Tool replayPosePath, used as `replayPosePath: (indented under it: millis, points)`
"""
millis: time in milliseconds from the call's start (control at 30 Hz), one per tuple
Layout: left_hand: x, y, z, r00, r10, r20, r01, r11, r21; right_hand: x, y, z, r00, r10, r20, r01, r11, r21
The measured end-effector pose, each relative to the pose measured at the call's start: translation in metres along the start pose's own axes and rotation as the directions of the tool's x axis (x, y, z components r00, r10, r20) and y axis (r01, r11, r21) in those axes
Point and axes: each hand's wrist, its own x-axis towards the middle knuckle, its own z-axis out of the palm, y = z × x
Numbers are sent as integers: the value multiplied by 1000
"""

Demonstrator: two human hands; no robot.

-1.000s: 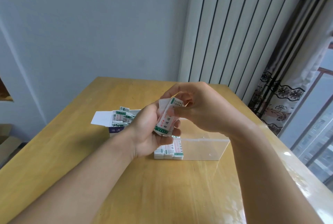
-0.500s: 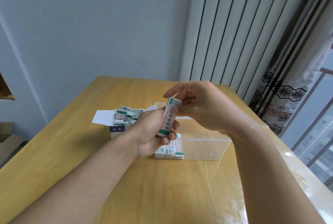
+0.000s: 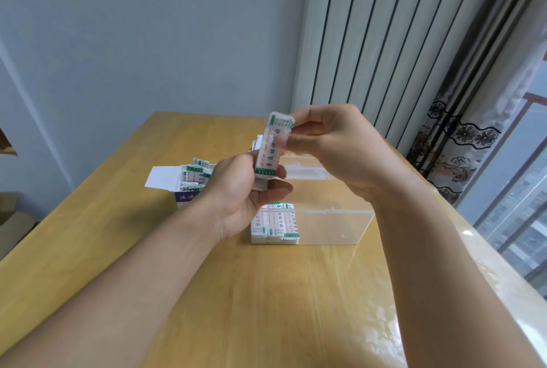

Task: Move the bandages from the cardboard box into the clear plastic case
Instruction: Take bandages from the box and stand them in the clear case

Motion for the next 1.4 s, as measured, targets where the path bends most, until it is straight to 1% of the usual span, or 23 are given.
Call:
replayPosePath:
  millis: [100,133,167,200,233,267,333,400,433,600,900,1000,1067,1133,1200,1267,1333,1400]
  points:
    - [0,-1,1,999,31,-12,-31,1000,-1,7,5,-12,996,45,-74,-24,964,263]
    - [1,-2,1,999,41,-19,-40,999,10,9,9,-17,992,74,-102,-39,948,315]
    - [3,-2,1,998,53,-31,-52,998,28,12,13,-22,987,111,-120,-68,947,314]
    - [4,-3,0,997,69,-44,-67,997,44,15,21,-26,980,154,-126,-118,960,253]
    - [6,-3,0,995,84,-59,-81,995,51,18,30,-29,971,207,-115,-191,972,140]
    - [7,-4,-1,993,96,-74,-93,994,53,21,40,-29,959,268,-95,-271,962,-15]
    - [10,-4,-3,989,112,-100,-107,993,58,25,62,-21,922,383,-52,-380,874,-303]
    - [12,-5,-5,987,114,-112,-108,992,59,28,76,-9,893,449,-25,-397,761,-514]
    - [13,-5,-6,987,111,-114,-106,993,56,29,79,-4,887,462,-21,-390,723,-570]
    - [17,-4,-11,988,102,-112,-98,994,41,35,82,10,872,489,-2,-387,688,-614]
    - [19,-2,-12,992,84,-90,-81,996,39,37,90,16,860,509,25,-384,680,-624]
    - [20,-4,-12,994,70,-87,-66,997,45,39,93,19,853,522,26,-371,640,-673]
    - [20,-4,-13,994,66,-82,-62,997,44,39,92,21,836,548,37,-374,618,-692]
    - [20,-4,-14,995,63,-76,-60,997,40,39,90,23,804,592,60,-376,583,-720]
    - [20,-3,-14,995,64,-78,-61,997,39,38,90,23,782,621,51,-391,552,-737]
    - [20,-2,-15,995,67,-79,-65,997,38,37,89,22,759,648,61,-422,561,-712]
    - [20,-2,-15,994,70,-79,-68,997,34,35,87,21,743,660,112,-387,560,-733]
    - [20,-2,-15,994,70,-79,-68,997,36,36,86,22,751,642,157,-335,574,-747]
